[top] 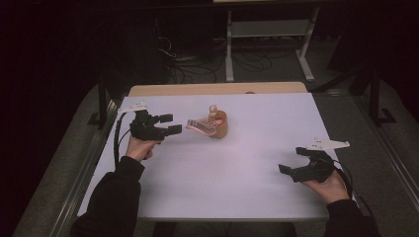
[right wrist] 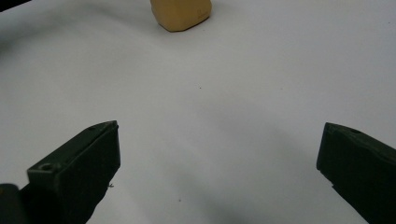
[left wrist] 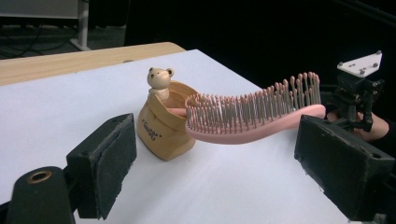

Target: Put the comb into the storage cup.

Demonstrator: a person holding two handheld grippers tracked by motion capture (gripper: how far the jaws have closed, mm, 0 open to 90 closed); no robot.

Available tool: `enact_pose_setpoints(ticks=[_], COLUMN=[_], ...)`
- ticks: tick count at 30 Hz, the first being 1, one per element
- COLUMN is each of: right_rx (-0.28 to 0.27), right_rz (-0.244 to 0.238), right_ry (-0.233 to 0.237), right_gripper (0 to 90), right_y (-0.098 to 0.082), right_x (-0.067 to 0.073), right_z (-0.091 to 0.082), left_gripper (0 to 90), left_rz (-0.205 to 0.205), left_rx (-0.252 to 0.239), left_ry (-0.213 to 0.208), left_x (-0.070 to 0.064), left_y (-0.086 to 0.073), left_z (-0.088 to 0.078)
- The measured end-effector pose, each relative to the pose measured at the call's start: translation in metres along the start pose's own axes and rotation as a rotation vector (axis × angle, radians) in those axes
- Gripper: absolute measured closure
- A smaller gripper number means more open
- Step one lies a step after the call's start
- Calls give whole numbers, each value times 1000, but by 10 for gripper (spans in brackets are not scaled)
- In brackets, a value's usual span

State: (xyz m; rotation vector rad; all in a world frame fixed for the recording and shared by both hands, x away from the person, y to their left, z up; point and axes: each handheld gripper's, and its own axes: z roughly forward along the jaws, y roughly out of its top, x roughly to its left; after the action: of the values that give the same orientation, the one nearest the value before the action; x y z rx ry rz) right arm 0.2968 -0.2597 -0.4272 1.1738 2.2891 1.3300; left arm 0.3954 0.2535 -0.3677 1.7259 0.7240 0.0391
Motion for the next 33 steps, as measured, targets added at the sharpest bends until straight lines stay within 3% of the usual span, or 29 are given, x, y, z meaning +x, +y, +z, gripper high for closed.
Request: enact_pose_setpoints(ticks=[17,33], right_rx=[6,11], right_rz=[-3,0], right_ry=[-2,-3], right_gripper=[0,0], right_y=[-1,-2], right_x=[0,0], right_z=[1,1], left_gripper=[10,0], left_rz=[56,53], left_rx=[19,0], left_ry=[83,126], left_x=[-2,0], left_y=[-17,-41], left_z=[-11,-27])
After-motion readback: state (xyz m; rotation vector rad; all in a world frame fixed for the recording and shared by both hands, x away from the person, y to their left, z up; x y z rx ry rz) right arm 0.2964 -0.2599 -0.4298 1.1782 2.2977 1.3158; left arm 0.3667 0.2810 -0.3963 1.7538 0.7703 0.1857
